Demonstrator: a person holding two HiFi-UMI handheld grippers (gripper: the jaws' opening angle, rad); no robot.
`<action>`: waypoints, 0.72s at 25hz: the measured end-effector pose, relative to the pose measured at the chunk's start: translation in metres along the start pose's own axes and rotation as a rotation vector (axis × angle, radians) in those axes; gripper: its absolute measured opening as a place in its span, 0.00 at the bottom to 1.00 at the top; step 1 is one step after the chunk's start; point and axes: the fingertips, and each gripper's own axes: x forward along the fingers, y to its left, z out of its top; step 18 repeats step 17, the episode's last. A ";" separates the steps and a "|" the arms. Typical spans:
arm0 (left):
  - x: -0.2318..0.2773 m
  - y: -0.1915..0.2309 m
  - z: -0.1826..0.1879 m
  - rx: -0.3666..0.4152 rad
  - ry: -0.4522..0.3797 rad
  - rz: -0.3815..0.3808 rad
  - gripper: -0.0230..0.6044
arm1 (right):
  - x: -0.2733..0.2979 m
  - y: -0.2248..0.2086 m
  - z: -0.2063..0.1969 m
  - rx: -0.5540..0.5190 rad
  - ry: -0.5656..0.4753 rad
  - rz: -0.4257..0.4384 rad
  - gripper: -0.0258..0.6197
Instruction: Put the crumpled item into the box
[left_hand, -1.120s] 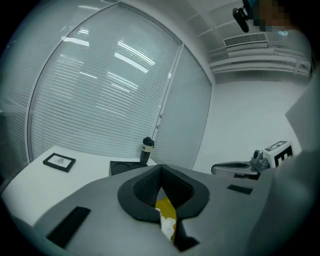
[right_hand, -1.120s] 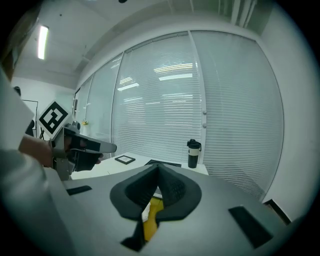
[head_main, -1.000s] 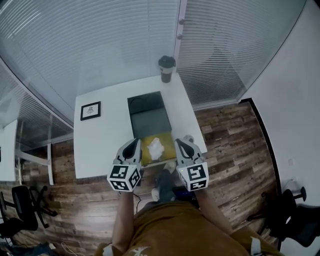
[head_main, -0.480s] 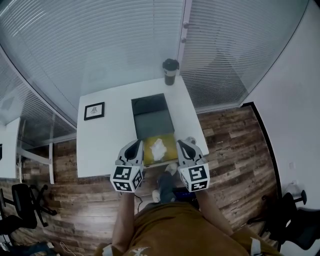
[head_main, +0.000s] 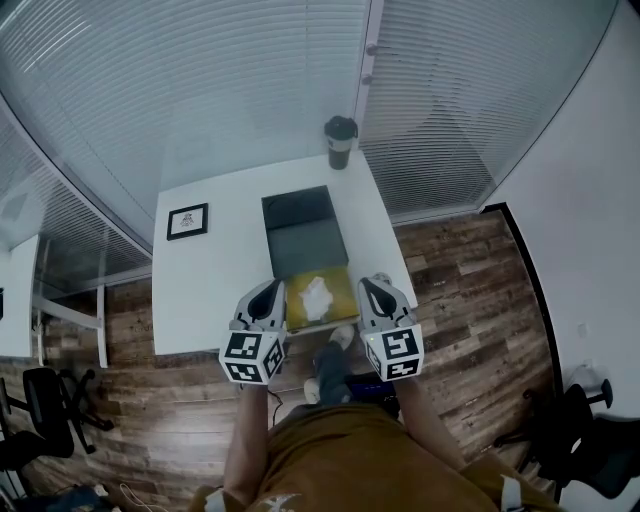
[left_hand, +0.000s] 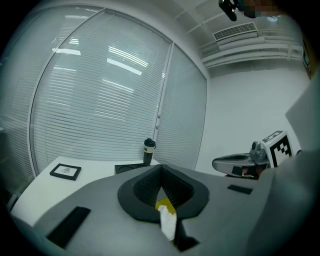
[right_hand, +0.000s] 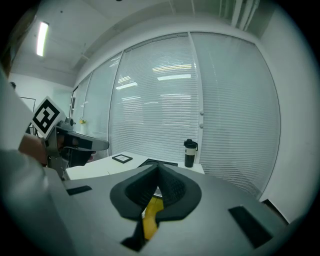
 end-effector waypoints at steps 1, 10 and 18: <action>0.000 0.001 -0.001 -0.002 0.001 0.000 0.07 | 0.000 -0.001 -0.001 0.001 0.003 -0.002 0.06; 0.002 0.001 -0.003 -0.013 0.008 -0.007 0.07 | -0.001 0.001 -0.003 0.003 0.009 -0.003 0.06; 0.003 0.004 -0.004 -0.013 0.010 -0.002 0.08 | 0.001 -0.001 -0.004 0.010 0.008 -0.006 0.06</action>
